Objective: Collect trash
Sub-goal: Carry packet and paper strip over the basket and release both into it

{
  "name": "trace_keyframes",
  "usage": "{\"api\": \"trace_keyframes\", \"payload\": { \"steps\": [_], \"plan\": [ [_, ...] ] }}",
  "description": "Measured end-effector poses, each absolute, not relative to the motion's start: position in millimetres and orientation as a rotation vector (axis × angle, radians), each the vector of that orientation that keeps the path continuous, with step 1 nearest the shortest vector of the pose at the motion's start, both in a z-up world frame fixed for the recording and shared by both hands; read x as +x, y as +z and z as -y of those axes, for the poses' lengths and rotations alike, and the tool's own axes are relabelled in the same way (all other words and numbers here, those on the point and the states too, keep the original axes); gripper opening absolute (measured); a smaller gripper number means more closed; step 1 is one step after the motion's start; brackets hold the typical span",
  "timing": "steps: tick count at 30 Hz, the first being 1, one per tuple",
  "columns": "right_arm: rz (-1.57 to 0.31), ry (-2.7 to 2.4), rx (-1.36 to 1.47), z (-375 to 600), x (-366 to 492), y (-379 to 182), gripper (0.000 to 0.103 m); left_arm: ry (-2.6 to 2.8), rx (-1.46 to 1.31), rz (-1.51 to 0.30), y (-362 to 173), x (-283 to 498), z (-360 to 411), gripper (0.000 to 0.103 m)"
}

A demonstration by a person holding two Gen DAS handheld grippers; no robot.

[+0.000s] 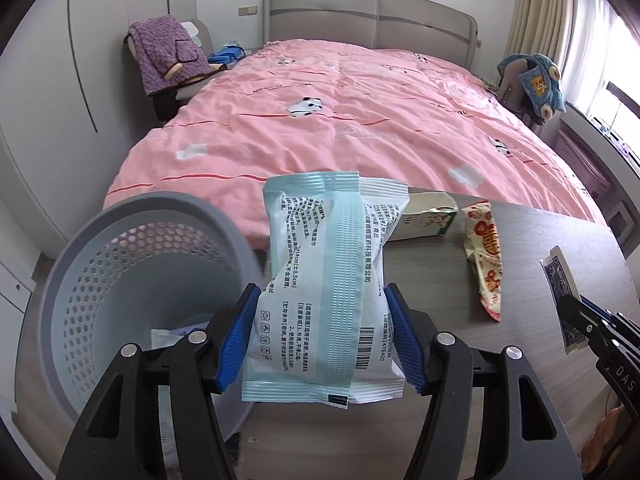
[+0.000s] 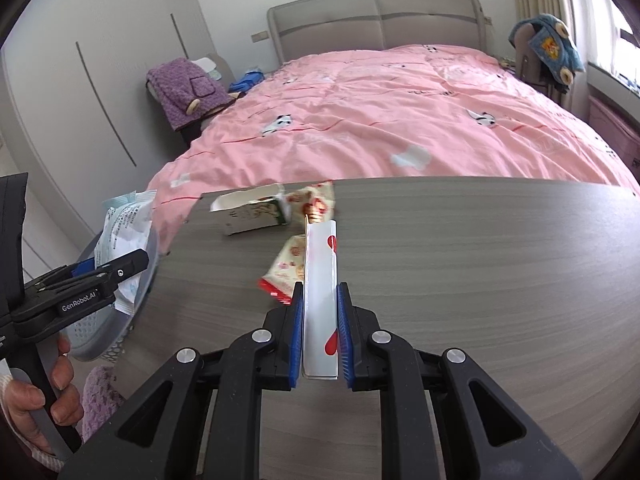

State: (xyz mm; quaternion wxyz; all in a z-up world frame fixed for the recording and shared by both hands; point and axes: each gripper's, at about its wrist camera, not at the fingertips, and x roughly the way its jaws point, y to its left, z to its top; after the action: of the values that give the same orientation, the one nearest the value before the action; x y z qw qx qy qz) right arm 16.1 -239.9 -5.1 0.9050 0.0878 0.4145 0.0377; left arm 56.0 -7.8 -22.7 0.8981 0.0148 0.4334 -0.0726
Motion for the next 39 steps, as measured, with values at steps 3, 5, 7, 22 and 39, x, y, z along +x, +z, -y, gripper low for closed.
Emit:
{"api": "trace_keyframes", "payload": {
  "steps": [3,5,7,22,39],
  "plan": [
    [-0.855,0.116,0.161,216.1,21.2,-0.8,0.017,-0.133,0.013,-0.902,-24.5,50.0,-13.0,0.061],
    [-0.855,0.146,0.143,197.2,25.2,2.2,0.017,-0.114,0.006,-0.903,-25.5,45.3,-28.0,0.061],
    [-0.855,0.179,0.125,177.3,28.7,4.7,0.017,-0.098,-0.004,-0.897,-25.3,41.4,-42.4,0.061],
    [-0.865,0.403,-0.004,45.4,52.2,6.6,0.017,0.07,-0.099,-0.876,-26.0,37.4,-156.4,0.061],
    [-0.9,0.509,-0.039,-16.8,91.4,-10.7,0.018,0.099,-0.128,-0.896,-35.7,57.1,-199.0,0.061]
  ]
}}
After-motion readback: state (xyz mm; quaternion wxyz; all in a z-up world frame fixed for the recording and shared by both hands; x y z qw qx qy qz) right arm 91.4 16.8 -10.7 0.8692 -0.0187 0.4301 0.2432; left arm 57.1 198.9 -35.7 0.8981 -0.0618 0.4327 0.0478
